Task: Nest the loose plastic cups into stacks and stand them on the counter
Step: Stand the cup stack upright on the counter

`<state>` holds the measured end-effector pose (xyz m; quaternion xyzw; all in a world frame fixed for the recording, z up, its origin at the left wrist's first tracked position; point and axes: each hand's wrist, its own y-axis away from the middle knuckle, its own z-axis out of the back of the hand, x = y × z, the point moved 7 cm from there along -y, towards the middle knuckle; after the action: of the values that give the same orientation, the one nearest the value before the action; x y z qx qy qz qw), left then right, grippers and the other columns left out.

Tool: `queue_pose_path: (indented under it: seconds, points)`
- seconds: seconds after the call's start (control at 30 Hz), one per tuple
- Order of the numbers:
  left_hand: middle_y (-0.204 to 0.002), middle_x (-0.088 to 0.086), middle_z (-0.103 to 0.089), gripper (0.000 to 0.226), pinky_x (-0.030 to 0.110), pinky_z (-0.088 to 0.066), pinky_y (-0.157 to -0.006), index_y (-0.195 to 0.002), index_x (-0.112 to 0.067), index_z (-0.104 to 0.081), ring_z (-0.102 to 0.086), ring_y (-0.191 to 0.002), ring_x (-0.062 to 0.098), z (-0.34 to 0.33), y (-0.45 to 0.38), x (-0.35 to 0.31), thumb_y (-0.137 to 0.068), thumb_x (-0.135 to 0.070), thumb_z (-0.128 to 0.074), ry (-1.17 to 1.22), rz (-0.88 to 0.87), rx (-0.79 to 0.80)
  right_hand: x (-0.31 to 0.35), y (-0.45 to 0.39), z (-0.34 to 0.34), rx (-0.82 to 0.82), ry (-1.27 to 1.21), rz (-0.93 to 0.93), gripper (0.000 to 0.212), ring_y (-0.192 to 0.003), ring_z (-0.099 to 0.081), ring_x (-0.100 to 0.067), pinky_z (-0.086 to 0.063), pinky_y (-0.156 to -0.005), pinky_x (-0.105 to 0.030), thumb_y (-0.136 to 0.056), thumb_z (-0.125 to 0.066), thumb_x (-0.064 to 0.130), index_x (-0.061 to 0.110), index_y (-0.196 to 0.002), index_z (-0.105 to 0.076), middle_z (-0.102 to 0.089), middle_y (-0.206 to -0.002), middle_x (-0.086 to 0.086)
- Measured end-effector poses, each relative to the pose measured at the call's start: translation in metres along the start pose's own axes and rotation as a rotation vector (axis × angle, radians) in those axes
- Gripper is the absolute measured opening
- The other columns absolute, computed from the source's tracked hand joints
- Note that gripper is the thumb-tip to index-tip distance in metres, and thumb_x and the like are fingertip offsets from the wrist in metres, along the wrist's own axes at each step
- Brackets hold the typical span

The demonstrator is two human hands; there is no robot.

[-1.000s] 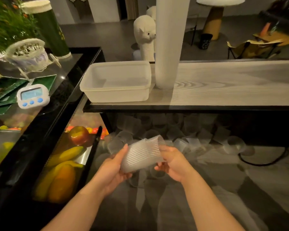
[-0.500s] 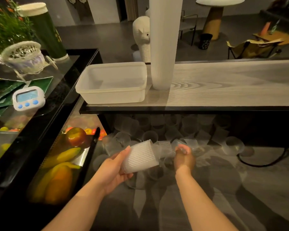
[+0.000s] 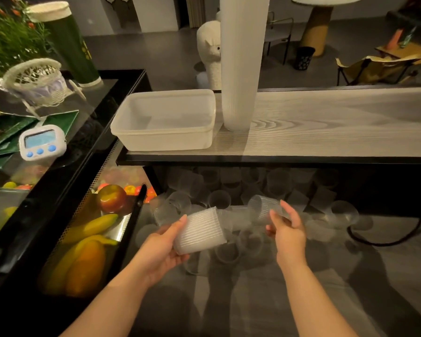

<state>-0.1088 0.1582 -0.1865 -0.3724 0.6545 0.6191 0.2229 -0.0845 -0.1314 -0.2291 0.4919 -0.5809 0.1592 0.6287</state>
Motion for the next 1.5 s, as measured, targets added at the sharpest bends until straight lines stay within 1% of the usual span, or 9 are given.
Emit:
queue_pose_path:
  seconds: [0.17, 0.4, 0.5, 0.63, 0.7, 0.93, 1.23, 1.37, 1.5]
  points:
    - [-0.113, 0.014, -0.067, 0.053, 0.037, -0.054, -0.078, -0.12, -0.016, -0.061, -0.065, -0.102, 0.028, -0.022, 0.0, 0.006, -0.078, -0.046, -0.072, -0.056, 0.002, 0.068, 0.029, 0.049, -0.014, 0.374, 0.045, 0.137, 0.036, -0.053, -0.05, -0.012, -0.048, -0.054, -0.021, -0.094, -0.055, 0.003, 0.027, -0.12, -0.065, -0.068, -0.075, -0.003]
    - [-0.113, 0.014, -0.067, 0.031, 0.041, -0.057, -0.078, -0.118, -0.016, -0.063, -0.069, -0.097, 0.031, -0.042, -0.001, 0.008, -0.091, -0.033, -0.064, -0.036, 0.016, 0.112, 0.017, 0.063, -0.029, 0.546, 0.511, 0.228, 0.042, -0.059, -0.058, -0.001, -0.046, -0.076, -0.016, -0.101, -0.048, 0.013, 0.047, -0.125, -0.05, -0.062, -0.058, 0.004]
    - [-0.114, 0.015, -0.066, 0.033, 0.039, -0.056, -0.071, -0.12, -0.015, -0.062, -0.069, -0.097, 0.032, -0.037, -0.005, 0.011, -0.091, -0.03, -0.065, -0.008, 0.023, 0.076, 0.014, 0.052, -0.035, 0.671, 0.545, 0.162, 0.041, -0.061, -0.06, -0.005, -0.047, -0.069, -0.014, -0.103, -0.045, 0.015, 0.05, -0.121, -0.054, -0.066, -0.07, 0.0]
    - [-0.117, 0.014, -0.065, 0.041, 0.039, -0.055, -0.073, -0.122, -0.016, -0.06, -0.068, -0.102, 0.033, -0.029, -0.009, 0.01, -0.085, -0.032, -0.069, -0.001, 0.005, 0.054, 0.016, -0.032, -0.001, 0.202, 0.748, 0.295, 0.038, -0.104, -0.06, -0.023, -0.049, -0.092, -0.036, -0.089, -0.059, 0.039, 0.061, -0.12, -0.054, -0.057, -0.133, -0.002]
    - [-0.117, 0.014, -0.065, 0.045, 0.04, -0.055, -0.075, -0.123, -0.017, -0.06, -0.067, -0.104, 0.034, -0.027, -0.009, 0.01, -0.083, -0.034, -0.071, 0.003, -0.001, 0.038, 0.013, -0.063, 0.019, -0.009, 0.972, 0.239, 0.052, -0.13, -0.045, -0.029, -0.041, -0.102, -0.041, -0.09, -0.061, 0.036, 0.042, -0.139, -0.047, -0.045, -0.145, -0.01]
    - [-0.119, 0.015, -0.064, 0.039, 0.044, -0.056, -0.084, -0.121, -0.019, -0.058, -0.065, -0.105, 0.035, -0.016, -0.009, 0.013, -0.085, -0.029, -0.071, 0.012, 0.02, 0.0, -0.017, -0.103, 0.006, 0.114, 1.324, 0.221, 0.057, -0.118, -0.055, -0.036, -0.046, -0.094, -0.041, -0.091, -0.064, 0.037, 0.023, -0.143, -0.045, -0.048, -0.138, -0.017]
    - [-0.116, 0.014, -0.065, 0.038, 0.045, -0.057, -0.086, -0.116, -0.021, -0.061, -0.067, -0.102, 0.033, -0.01, -0.011, 0.013, -0.082, -0.03, -0.074, 0.008, 0.032, -0.011, -0.008, -0.032, 0.013, 0.039, 0.392, 0.079, 0.023, -0.092, -0.065, -0.022, -0.056, -0.079, -0.039, -0.1, -0.049, 0.026, 0.032, -0.117, -0.063, -0.067, -0.112, -0.001]
    - [-0.114, 0.014, -0.066, 0.039, 0.04, -0.056, -0.074, -0.12, -0.018, -0.061, -0.067, -0.101, 0.033, -0.022, -0.01, 0.015, -0.084, -0.029, -0.072, 0.011, 0.038, 0.031, -0.008, 0.006, -0.002, 0.263, 0.012, -0.144, 0.024, -0.059, -0.06, -0.02, -0.052, -0.048, -0.025, -0.098, -0.046, -0.004, 0.011, -0.105, -0.064, -0.066, -0.087, -0.013]
    - [-0.114, 0.016, -0.067, 0.05, 0.036, -0.055, -0.069, -0.12, -0.015, -0.065, -0.068, -0.096, 0.03, -0.03, -0.009, 0.013, -0.075, -0.034, -0.075, -0.001, 0.041, 0.086, 0.004, 0.032, -0.016, 0.549, 0.172, -0.182, 0.031, -0.056, -0.055, -0.014, -0.045, -0.048, -0.022, -0.097, -0.042, -0.006, 0.006, -0.11, -0.067, -0.069, -0.077, -0.007]
